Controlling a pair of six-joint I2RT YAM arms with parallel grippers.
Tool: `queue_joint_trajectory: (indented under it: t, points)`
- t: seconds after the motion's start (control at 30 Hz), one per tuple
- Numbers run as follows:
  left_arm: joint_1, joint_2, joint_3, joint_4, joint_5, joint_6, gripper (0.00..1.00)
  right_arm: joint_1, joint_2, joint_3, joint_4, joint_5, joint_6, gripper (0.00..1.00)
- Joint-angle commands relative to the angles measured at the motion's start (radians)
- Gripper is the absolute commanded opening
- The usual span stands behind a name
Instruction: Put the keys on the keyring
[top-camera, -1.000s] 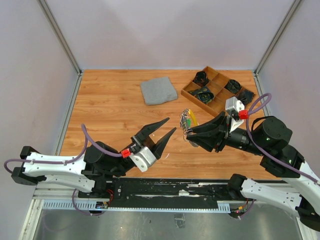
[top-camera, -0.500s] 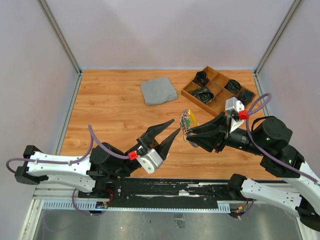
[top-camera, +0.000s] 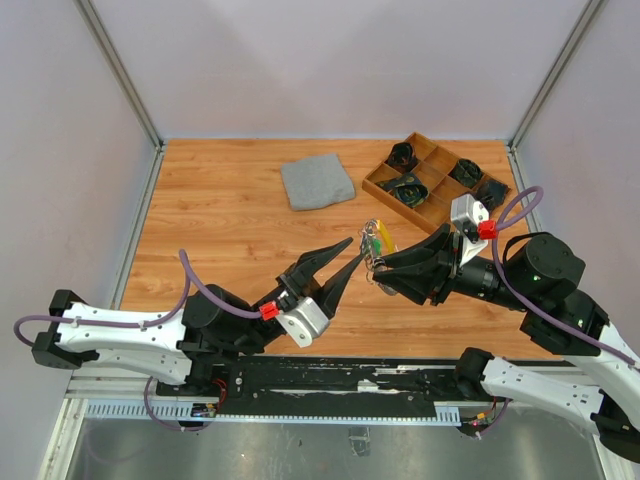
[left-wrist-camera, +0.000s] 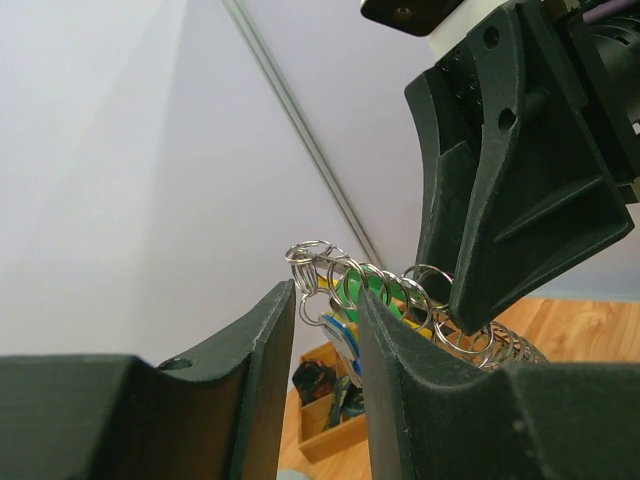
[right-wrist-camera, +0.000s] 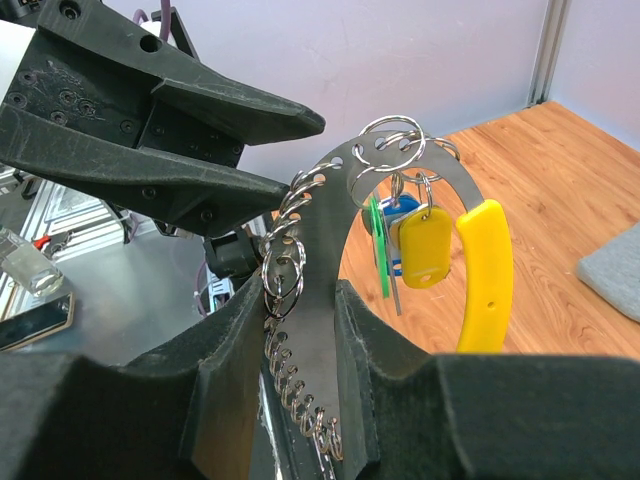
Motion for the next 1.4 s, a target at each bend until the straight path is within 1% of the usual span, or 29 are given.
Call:
queue_joint_trajectory:
  t: [0.0, 0.9, 1.0, 1.23, 1.37]
  points:
    - [-0.009, 0.012, 0.030, 0.053, 0.001, 0.007, 0.37, -0.014, -0.013, 0.011, 0.055, -0.016, 0.012, 0.06]
    - [-0.010, 0.044, 0.033, 0.078, -0.001, 0.013, 0.36, -0.013, -0.023, 0.000, 0.062, -0.014, 0.018, 0.06]
    - [-0.009, 0.045, 0.034, 0.081, 0.002, 0.010, 0.35, -0.014, -0.023, -0.001, 0.062, -0.016, 0.018, 0.06]
    - [-0.010, 0.044, 0.036, 0.084, -0.002, 0.009, 0.27, -0.014, -0.026, -0.006, 0.064, -0.017, 0.019, 0.06]
    - [-0.010, 0.039, 0.028, 0.093, -0.008, 0.009, 0.24, -0.013, -0.026, -0.007, 0.064, -0.015, 0.019, 0.06]
